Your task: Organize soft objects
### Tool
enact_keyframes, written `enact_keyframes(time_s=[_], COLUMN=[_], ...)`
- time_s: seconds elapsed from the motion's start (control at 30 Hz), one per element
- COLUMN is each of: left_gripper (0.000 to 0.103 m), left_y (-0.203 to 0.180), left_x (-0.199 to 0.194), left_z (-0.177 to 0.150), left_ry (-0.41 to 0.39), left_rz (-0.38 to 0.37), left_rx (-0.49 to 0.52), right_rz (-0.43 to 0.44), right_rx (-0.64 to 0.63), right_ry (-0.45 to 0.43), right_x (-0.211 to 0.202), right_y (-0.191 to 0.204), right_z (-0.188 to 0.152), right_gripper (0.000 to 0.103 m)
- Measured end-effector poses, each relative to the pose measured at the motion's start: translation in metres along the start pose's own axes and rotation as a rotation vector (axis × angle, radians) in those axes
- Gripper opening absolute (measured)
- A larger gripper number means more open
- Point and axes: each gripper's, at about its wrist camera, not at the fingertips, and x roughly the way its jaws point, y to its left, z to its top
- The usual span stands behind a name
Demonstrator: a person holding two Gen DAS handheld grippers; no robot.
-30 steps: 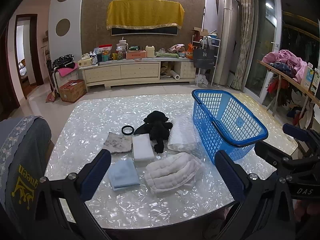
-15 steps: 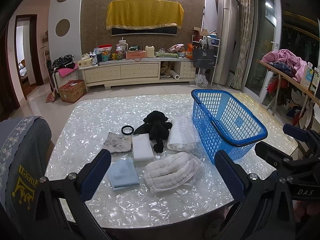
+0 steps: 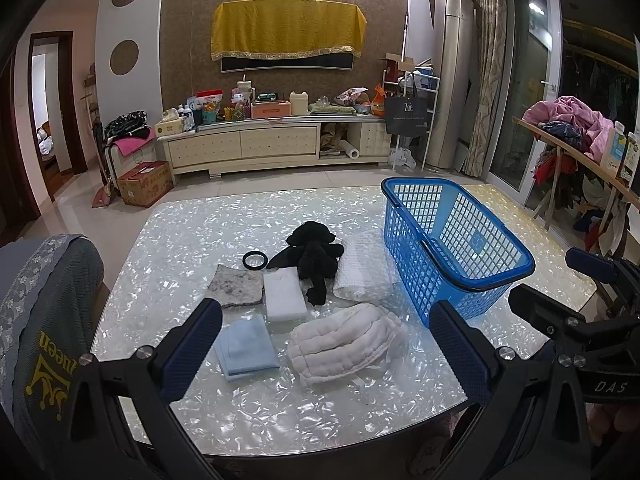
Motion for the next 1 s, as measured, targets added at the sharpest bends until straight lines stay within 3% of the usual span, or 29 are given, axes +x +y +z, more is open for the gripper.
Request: enact_keyframes(time_s=[1.0], left_gripper=[0.103], left_y=[-0.0033], left_x=[0.0006], left_z=[0.0056], left_ry=[0.014], left_rz=[-0.005], left_rx=[0.012], right_rz=[0.002], right_rx=[-0.040], right_ry=[0.003], right_x=[0.0008], right_y=[0.0019], right_z=[0.0067], right_gripper=[0.103])
